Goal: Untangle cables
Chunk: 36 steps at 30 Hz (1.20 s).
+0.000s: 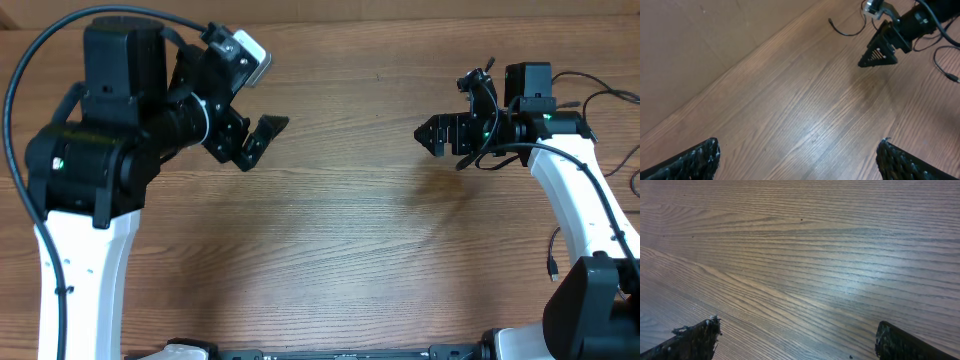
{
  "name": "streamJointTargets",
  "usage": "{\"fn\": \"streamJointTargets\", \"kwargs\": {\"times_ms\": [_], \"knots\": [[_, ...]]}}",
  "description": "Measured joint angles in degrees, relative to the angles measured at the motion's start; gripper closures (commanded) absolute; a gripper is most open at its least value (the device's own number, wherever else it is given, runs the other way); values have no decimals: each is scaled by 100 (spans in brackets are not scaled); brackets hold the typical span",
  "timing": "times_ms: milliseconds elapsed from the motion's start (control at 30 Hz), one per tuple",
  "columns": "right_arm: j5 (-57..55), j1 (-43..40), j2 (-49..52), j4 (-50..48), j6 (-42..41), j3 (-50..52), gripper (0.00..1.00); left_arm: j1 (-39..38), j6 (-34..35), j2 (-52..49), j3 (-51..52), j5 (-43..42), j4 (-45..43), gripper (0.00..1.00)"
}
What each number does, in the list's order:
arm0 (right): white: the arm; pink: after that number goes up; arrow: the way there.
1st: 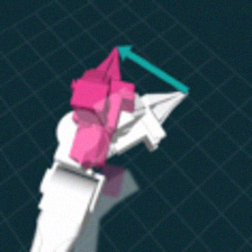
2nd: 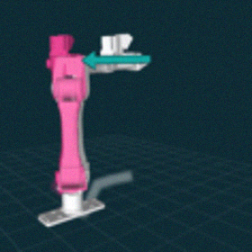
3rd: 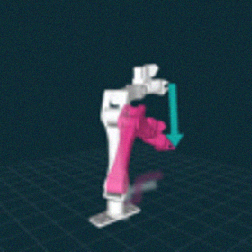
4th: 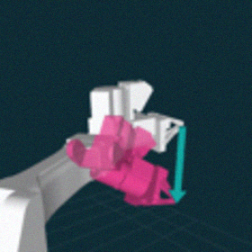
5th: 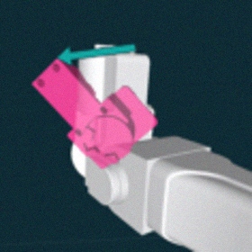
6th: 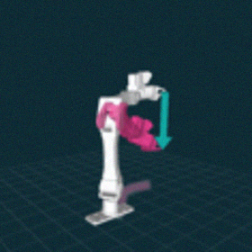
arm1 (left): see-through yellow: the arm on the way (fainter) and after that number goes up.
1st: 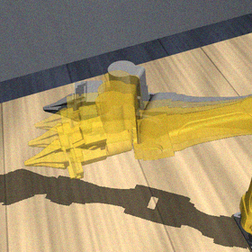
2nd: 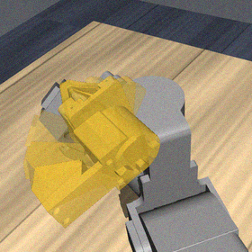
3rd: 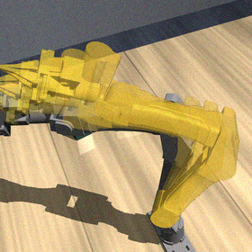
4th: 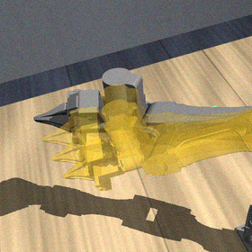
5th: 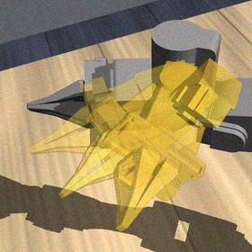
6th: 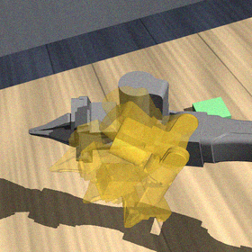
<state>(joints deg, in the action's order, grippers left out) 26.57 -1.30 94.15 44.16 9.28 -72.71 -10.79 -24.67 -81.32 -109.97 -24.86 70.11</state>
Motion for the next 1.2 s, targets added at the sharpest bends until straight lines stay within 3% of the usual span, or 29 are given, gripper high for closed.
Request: {"fn": "streamJointTargets", "kwargs": {"times_ms": [200,300,500,667,900,1200], "knots": [[0,0,0,2,-4,0,0,0,4,398,243,-2,-44,0],[-2,0,0,2,-2,0,0,0,7,728,730,0,-498,0],[0,0,0,0,0,0,0,0,4,1574,2253,0,-1928,1],[-2,0,0,2,0,0,0,7,4,2426,3630,-2,-2505,0],[0,0,0,-2,2,0,0,310,247,3930,5604,-22,-4172,0],[0,0,0,0,0,0,0,372,1550,6026,8137,468,-6894,0]]}}
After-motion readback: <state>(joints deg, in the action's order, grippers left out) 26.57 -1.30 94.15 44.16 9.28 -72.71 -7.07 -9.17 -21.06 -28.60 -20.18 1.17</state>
